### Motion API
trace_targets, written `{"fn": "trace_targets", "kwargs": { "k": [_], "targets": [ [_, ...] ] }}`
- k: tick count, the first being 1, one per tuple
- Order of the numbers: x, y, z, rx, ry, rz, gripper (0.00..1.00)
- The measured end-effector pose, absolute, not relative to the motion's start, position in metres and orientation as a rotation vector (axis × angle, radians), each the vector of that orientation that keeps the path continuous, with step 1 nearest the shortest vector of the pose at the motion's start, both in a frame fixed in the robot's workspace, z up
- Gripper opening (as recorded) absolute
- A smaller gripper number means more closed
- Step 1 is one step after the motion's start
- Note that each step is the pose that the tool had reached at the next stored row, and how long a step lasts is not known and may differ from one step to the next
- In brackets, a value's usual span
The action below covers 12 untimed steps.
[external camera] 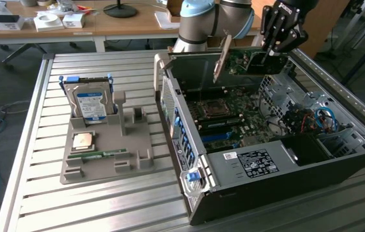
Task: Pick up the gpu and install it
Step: 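Insert the gpu into the slot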
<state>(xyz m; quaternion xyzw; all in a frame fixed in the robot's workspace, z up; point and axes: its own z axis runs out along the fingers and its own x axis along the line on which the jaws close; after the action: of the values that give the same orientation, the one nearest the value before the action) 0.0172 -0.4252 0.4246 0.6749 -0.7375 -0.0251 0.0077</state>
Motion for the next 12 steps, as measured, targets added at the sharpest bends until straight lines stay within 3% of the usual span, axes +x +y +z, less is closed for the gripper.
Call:
{"fn": "trace_targets", "kwargs": {
  "k": [12],
  "targets": [
    [0.0161,-0.4252,0.4243,2.143,-2.289,-0.069,0.26]
  ]
}}
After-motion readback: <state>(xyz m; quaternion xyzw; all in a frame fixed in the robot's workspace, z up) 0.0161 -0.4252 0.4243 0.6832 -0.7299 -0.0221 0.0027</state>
